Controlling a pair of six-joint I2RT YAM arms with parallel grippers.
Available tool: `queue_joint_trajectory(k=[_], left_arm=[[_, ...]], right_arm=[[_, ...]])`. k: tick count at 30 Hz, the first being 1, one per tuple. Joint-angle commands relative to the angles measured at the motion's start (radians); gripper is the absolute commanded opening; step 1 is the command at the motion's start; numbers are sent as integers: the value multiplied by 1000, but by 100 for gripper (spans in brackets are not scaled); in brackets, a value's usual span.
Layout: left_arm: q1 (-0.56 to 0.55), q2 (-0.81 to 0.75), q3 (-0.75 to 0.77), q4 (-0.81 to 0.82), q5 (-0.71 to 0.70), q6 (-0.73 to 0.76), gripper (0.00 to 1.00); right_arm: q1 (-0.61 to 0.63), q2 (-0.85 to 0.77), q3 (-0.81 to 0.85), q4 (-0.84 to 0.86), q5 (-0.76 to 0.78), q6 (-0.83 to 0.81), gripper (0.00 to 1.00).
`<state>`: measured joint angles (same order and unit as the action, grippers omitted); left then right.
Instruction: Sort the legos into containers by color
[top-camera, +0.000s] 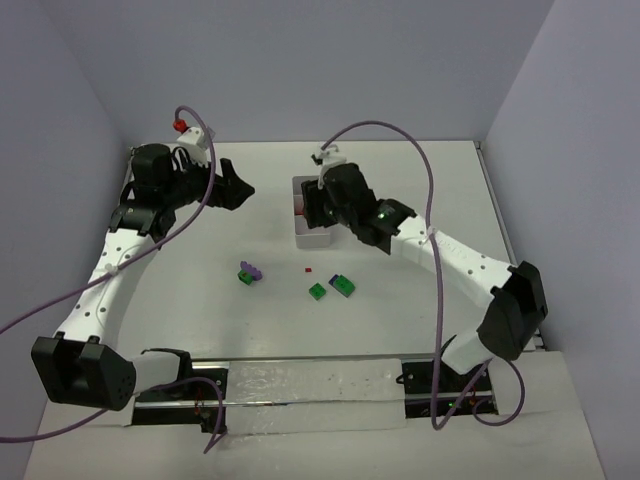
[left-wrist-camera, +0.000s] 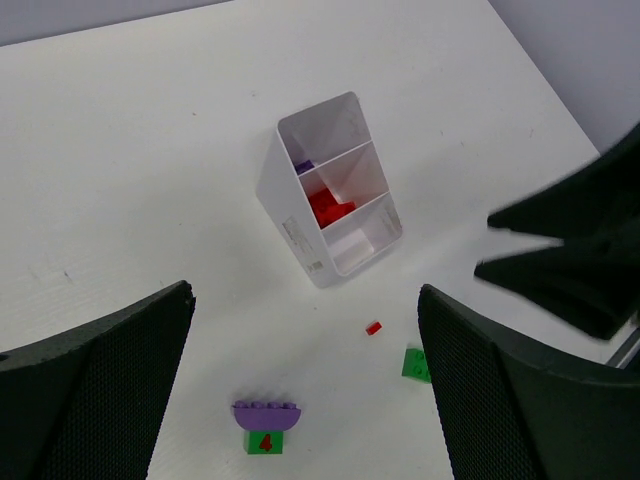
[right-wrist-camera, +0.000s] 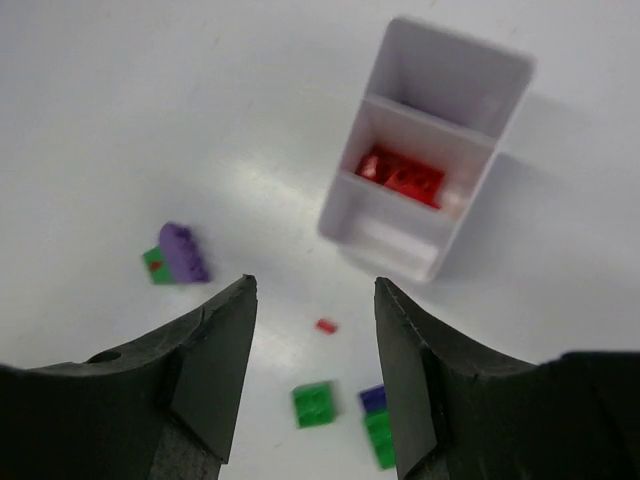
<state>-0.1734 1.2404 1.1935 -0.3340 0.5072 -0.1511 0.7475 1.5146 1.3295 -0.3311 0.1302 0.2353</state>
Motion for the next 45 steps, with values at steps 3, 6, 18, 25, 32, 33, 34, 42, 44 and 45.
queue_joint_trajectory(k=[3,6,18,25,32,33,34,42,44,45], left_arm=[[15,-53,-5,61,-51,-38,99],[17,-68,-9,59,-60,-31,99],[23,-76,-38,64,-62,-19,99],[26,-67,-37,63,-56,-9,99],[29,-68,-42,60,-50,-5,99],[29,-68,-43,60,-50,-5,99],[29,-67,-43,59,-50,-4,99],[29,-62,-37,55,-53,4,99],[30,-64,-37,53,-54,6,99],[31,-65,-39,53,-55,7,99]], right_arm=[[145,57,-124,-76,164,291,56],[150,96,-149,-66,159,357,53],[162,284,-101,-115,141,438,48],[163,336,-71,-107,139,455,47],[153,377,-51,-109,143,459,47],[152,385,-44,-111,144,460,47],[151,390,-40,-112,144,460,47],[149,446,14,-140,160,469,46],[147,459,22,-150,166,474,44],[147,465,24,-153,170,476,42]])
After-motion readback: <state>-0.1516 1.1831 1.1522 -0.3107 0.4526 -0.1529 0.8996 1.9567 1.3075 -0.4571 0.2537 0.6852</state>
